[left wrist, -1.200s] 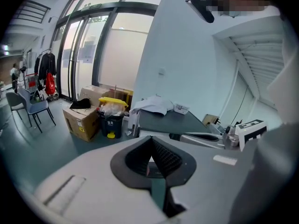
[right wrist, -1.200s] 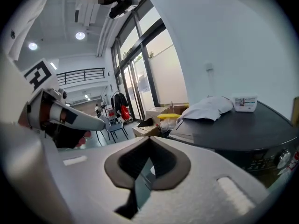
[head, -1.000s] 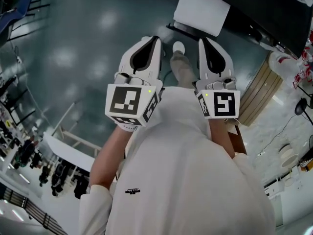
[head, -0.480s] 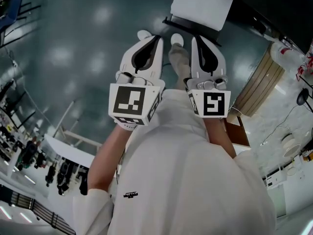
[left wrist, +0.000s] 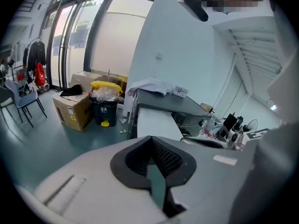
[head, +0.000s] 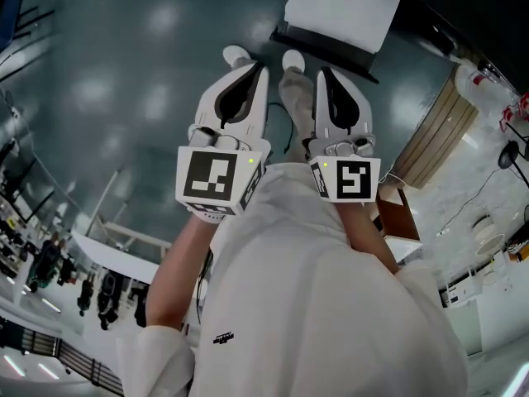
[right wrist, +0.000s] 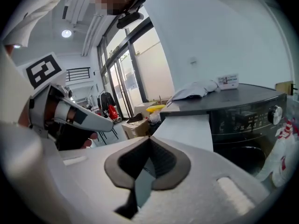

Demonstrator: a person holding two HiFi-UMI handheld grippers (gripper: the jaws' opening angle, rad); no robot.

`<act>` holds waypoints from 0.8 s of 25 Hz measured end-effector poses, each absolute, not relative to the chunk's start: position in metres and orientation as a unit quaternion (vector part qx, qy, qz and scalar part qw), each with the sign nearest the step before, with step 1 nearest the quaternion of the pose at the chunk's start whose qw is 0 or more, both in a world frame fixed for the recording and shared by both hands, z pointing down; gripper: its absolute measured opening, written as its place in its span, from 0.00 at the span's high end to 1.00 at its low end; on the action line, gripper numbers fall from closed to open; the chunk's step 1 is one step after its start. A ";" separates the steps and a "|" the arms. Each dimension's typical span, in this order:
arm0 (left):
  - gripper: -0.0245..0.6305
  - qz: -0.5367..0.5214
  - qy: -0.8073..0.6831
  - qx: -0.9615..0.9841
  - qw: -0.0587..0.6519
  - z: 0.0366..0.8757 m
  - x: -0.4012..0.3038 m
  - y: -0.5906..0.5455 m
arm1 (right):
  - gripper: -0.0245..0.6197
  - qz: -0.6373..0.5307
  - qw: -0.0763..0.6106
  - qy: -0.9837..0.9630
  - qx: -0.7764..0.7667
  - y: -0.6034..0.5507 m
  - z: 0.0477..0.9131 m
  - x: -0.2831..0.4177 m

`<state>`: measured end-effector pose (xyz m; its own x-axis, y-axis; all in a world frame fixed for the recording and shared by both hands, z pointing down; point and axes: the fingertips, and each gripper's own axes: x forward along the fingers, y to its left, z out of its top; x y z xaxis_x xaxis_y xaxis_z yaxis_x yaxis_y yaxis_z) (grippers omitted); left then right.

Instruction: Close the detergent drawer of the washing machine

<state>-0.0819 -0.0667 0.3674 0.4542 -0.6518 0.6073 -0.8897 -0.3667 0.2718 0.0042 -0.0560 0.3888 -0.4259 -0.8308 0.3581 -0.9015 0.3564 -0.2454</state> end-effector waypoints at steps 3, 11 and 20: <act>0.94 0.204 -0.477 0.801 0.298 0.376 -0.080 -0.065 | 0.96 0.221 0.090 -0.811 0.534 -0.053 0.403 0.008; 0.94 0.210 -0.471 0.799 0.308 0.391 -0.074 -0.057 | 0.96 0.256 0.105 -0.801 0.530 -0.043 0.436 0.004; 0.94 0.223 -0.470 0.795 0.313 0.399 -0.083 -0.053 | 0.96 0.276 0.095 -0.784 0.548 -0.049 0.451 0.005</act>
<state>-0.0826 -0.0532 0.3987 0.4592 -0.6080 0.6477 -0.8863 -0.3627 0.2880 0.0049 -0.0495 0.4508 -0.3824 -0.8067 0.4506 -0.9112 0.2484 -0.3286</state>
